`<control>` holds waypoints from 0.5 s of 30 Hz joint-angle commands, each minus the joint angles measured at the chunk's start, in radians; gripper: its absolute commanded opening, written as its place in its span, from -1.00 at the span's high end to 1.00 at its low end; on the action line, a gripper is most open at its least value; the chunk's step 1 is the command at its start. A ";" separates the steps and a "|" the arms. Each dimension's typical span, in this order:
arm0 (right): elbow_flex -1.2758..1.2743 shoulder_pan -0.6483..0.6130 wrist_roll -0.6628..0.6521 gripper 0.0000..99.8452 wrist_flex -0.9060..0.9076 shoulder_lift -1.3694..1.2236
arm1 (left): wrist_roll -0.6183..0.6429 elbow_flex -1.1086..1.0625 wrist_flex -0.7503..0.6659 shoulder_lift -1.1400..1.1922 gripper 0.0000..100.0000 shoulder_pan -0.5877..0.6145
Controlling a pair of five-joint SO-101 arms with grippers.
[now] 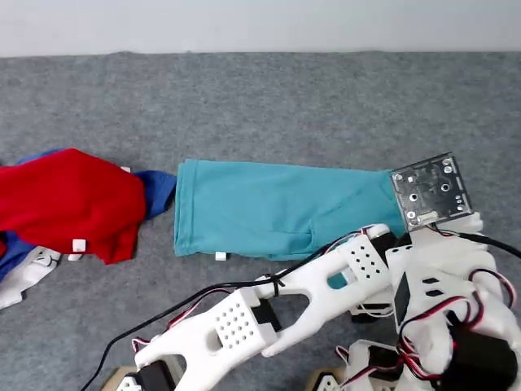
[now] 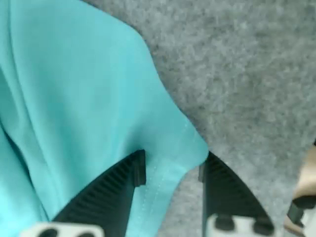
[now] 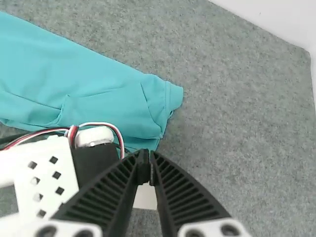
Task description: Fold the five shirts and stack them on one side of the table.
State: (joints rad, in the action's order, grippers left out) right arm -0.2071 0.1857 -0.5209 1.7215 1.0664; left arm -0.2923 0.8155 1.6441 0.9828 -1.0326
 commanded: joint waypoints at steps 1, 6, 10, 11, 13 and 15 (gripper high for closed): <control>0.009 -0.010 -0.005 0.96 -0.008 0.002 | 0.005 0.015 -0.049 -0.011 0.82 0.017; 0.009 -0.010 -0.003 0.96 -0.039 0.002 | 0.003 0.124 0.009 -0.012 0.97 0.014; 0.008 -0.010 -0.003 0.96 -0.056 0.002 | 0.005 0.311 0.074 -0.005 0.97 0.018; 0.008 -0.010 -0.003 0.96 -0.058 0.002 | 0.006 0.346 0.077 -0.003 0.97 0.021; 0.008 -0.010 -0.003 0.96 -0.058 0.002 | 0.008 0.381 0.069 0.000 0.97 0.037; 0.008 -0.010 -0.003 0.96 -0.058 0.002 | 0.008 0.398 0.043 0.014 0.97 0.060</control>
State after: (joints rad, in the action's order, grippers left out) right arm -0.1949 0.1811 -0.5163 1.6663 1.0679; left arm -0.2908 1.1285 1.7024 1.0165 -1.0081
